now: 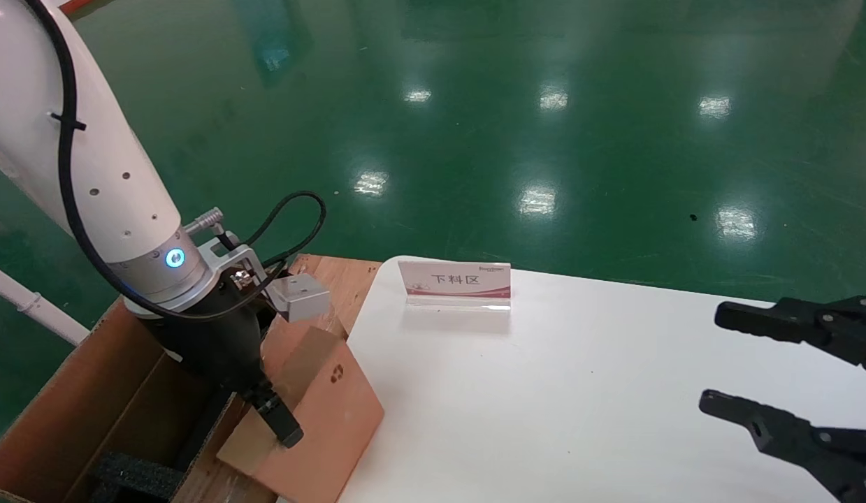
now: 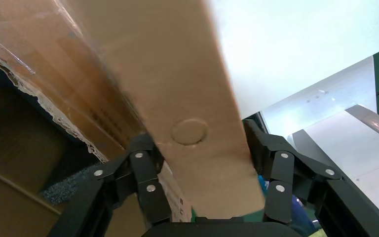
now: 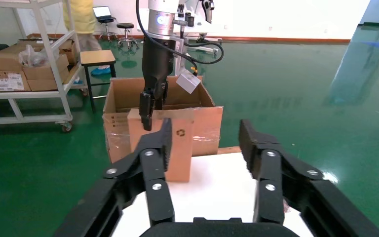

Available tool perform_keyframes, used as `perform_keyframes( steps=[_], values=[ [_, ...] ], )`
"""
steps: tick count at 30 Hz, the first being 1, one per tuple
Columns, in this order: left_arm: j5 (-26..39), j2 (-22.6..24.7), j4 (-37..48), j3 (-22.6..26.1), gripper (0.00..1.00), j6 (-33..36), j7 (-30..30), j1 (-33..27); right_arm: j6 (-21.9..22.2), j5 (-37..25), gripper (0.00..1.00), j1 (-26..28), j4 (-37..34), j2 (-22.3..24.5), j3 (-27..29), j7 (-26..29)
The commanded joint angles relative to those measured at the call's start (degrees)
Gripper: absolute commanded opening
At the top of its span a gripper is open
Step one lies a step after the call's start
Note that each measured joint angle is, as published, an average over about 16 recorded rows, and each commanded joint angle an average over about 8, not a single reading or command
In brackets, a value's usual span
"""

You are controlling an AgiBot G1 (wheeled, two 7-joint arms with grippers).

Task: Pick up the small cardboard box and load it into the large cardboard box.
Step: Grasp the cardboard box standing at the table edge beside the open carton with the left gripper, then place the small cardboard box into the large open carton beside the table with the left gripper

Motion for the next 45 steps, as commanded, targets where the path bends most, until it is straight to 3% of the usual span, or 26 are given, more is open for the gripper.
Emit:
perform_keyframes(
  steps=[1, 9, 16, 20, 26, 32, 39, 45],
  values=[
    [0.1, 0.0, 0.0, 0.0, 0.0, 0.0, 0.0, 0.0, 0.0, 0.0, 0.0, 0.0, 0.0, 0.0, 0.0, 0.0],
    [-2.1, -1.0, -1.6, -1.8, 0.0, 0.6, 0.3, -3.0, 0.0, 0.0, 0.0, 0.0, 0.0, 0.0, 0.0, 0.0],
    [-2.4, -1.4, -2.0, -6.0, 0.0, 5.6, 1.1, -16.7, 0.0, 0.0, 0.0, 0.0, 0.0, 0.0, 0.0, 0.0],
    [0.0, 0.9, 1.0, -5.4, 0.0, 8.1, 2.9, -24.8, 0.0, 0.0, 0.0, 0.0, 0.0, 0.0, -0.1, 0.0],
    [3.0, 5.3, 6.9, 0.7, 0.0, 9.4, 7.8, -32.3, 0.0, 0.0, 0.0, 0.0, 0.0, 0.0, -0.1, 0.0],
    [3.2, 7.3, 10.5, 11.4, 0.0, 12.0, 13.1, -36.9, 0.0, 0.1, 0.0, 0.0, 0.0, 0.0, -0.1, -0.1],
    [0.2, 5.7, 12.3, 23.1, 0.0, 11.6, 15.8, -38.5, 0.0, 0.1, 0.0, 0.0, 0.0, 0.0, -0.1, -0.1],
    [-0.3, 1.9, 11.4, 26.8, 0.0, 10.4, 14.7, -38.5, 0.0, 0.1, 0.02, 0.1, 0.0, 0.0, -0.1, -0.1]
  ],
)
